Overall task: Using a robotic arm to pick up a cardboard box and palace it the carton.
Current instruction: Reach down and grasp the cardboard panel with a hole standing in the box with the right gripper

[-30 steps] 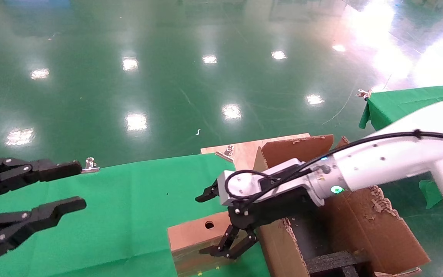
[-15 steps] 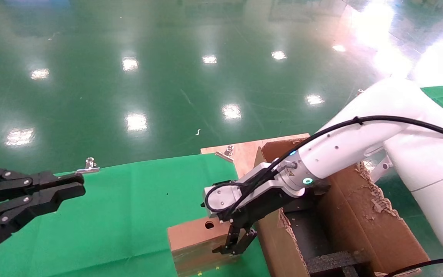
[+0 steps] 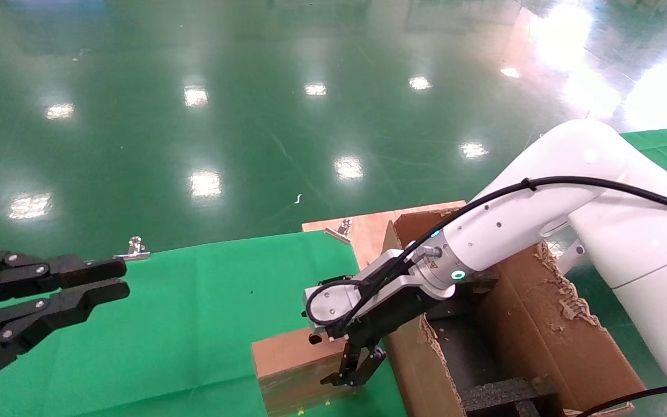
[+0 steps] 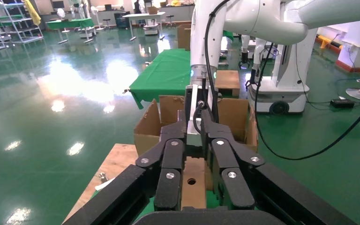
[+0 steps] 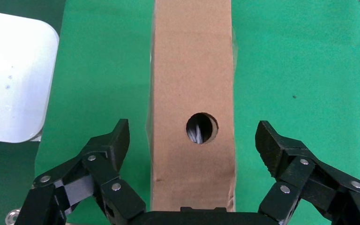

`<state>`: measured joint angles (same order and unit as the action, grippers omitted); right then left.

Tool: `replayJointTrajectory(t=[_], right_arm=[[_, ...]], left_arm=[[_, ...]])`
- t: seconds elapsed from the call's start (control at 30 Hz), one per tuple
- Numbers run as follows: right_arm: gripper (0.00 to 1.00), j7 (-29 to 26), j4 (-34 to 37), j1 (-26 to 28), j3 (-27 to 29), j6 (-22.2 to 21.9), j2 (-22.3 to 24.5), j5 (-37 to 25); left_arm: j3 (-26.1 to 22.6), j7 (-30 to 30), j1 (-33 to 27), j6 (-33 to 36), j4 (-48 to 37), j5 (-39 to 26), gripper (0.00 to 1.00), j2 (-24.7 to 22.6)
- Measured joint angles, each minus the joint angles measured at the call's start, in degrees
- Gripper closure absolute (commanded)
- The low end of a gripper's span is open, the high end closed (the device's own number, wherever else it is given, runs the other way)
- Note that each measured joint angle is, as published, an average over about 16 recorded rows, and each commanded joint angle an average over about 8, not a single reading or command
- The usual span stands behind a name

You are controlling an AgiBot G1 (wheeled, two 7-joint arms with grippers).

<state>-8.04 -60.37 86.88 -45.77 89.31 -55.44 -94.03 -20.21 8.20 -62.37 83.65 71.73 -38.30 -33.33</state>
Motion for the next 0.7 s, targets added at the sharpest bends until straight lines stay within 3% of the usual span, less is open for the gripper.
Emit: replayJointTrajectory(t=[0.7], right_arm=[[1.0, -0.16, -0.26, -0.3, 0.44, 0.01, 0.26, 0.38]], left_arm=[[0.0, 0.0, 0.0, 0.0, 0.0, 0.0, 0.0, 0.0]])
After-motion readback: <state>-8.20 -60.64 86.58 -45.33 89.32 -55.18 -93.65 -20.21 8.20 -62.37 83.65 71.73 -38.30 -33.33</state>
